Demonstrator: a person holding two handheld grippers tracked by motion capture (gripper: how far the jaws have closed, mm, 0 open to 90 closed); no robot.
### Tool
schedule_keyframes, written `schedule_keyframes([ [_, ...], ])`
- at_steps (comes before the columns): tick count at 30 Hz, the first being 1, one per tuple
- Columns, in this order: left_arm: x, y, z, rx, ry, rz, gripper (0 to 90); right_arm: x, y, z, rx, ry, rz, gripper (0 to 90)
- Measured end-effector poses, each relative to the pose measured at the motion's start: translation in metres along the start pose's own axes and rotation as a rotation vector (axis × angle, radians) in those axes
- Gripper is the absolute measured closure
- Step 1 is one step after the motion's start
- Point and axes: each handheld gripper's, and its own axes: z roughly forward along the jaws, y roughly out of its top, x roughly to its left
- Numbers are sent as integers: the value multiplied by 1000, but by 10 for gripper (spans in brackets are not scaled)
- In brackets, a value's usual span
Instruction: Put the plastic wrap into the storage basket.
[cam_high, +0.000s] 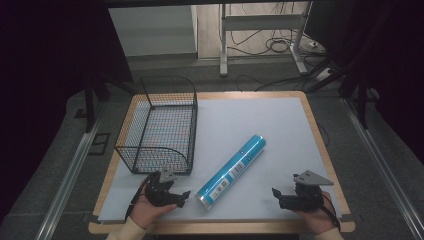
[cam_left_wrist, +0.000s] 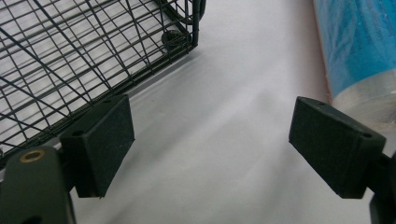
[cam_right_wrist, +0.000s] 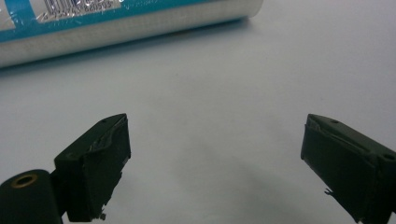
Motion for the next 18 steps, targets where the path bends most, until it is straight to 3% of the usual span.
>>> schedule_keyframes([
  [4,1,0,-1,-6,3,-11,137,0,-1,0,15,-11,-22,95],
  [13,-1,2,-5,-4,0,-7,137,-3,0,-4,0,-21,5,97],
  [18,-4,6,-10,-20,-2,-4,139,-3,0,-3,15,-31,-20,102],
])
